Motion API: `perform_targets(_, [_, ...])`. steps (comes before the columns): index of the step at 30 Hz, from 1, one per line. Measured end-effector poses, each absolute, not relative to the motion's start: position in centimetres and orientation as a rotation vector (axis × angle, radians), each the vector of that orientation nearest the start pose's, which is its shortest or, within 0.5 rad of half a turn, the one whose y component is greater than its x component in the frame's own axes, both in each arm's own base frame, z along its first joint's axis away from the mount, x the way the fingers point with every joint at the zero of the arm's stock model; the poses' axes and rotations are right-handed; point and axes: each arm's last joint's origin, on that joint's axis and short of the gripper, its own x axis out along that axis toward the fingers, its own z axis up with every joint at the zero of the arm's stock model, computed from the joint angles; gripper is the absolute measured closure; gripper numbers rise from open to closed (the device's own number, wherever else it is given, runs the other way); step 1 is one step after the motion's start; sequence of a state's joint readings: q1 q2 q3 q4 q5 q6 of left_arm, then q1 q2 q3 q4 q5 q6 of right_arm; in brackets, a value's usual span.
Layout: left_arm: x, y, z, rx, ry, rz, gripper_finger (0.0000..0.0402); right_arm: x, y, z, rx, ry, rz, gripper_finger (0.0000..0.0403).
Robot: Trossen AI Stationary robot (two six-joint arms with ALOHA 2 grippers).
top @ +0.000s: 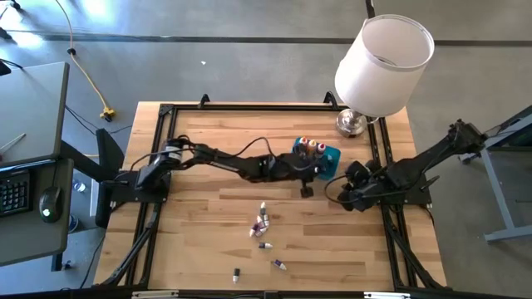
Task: Pick & Place food coloring
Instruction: Put the small blue food coloring bottle into the blue bin, then put the bottom small green food coloring bottle into the blue bin
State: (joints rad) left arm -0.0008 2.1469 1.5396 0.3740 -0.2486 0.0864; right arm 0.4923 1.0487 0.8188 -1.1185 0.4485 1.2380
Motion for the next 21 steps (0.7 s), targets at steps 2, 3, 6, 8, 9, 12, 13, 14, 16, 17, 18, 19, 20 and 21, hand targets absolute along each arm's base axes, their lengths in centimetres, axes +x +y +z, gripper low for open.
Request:
perform_targets(2, [49.4,2.0,20.5,0.055,0.256,0.299,0.0332,14.9,6.7,24.3,0.476,1.005,-0.647,0.0259])
perform_targets(3, [49.3,2.6,20.2,0.016,0.266,0.322,0.0332,15.0,6.8,24.2,0.476,1.004,-0.642,0.0259])
perform_targets(6, [49.4,4.0,19.7,-0.098,0.244,0.327,0.0332,15.1,6.8,24.2,0.474,1.004,-0.642,0.0259])
perform_targets(8, [49.4,4.5,19.7,-0.115,0.243,0.319,0.0332,15.1,6.8,24.2,0.471,1.001,-0.644,0.0259])
perform_targets(9, [49.4,4.7,19.7,-0.116,0.243,0.320,0.0332,15.1,6.8,24.2,0.468,1.000,-0.646,0.0259])
perform_targets(12, [49.4,4.6,19.7,-0.115,0.253,0.315,0.0323,15.1,6.8,24.2,0.470,0.994,-0.643,0.0259])
perform_targets(13, [49.4,4.6,19.7,-0.108,0.255,0.313,0.0316,15.1,6.8,24.2,0.472,0.991,-0.641,0.0259])
perform_targets(14, [49.4,4.5,19.7,-0.101,0.257,0.310,0.0307,15.2,6.9,24.2,0.473,0.988,-0.635,0.0259])
perform_targets(16, [49.4,4.5,19.7,-0.089,0.259,0.309,0.0285,15.3,6.9,24.3,0.463,0.983,-0.615,0.0259])
perform_targets(17, [49.4,4.5,19.7,-0.088,0.260,0.309,0.0273,15.4,7.0,24.3,0.463,0.978,-0.606,0.0259])
perform_targets(18, [49.4,4.5,19.7,-0.088,0.262,0.308,0.0262,15.6,7.0,24.3,0.462,0.973,-0.598,0.0259])
perform_targets(19, [49.4,4.5,19.7,-0.087,0.265,0.308,0.0252,15.7,7.1,24.3,0.459,0.964,-0.588,0.0259])
perform_targets(20, [49.4,4.5,19.6,-0.081,0.270,0.308,0.0243,15.9,7.2,24.3,0.452,0.954,-0.575,0.0259])
perform_targets(21, [49.4,4.5,19.6,-0.078,0.271,0.309,0.0236,16.1,7.3,24.4,0.447,0.944,-0.558,0.0259])
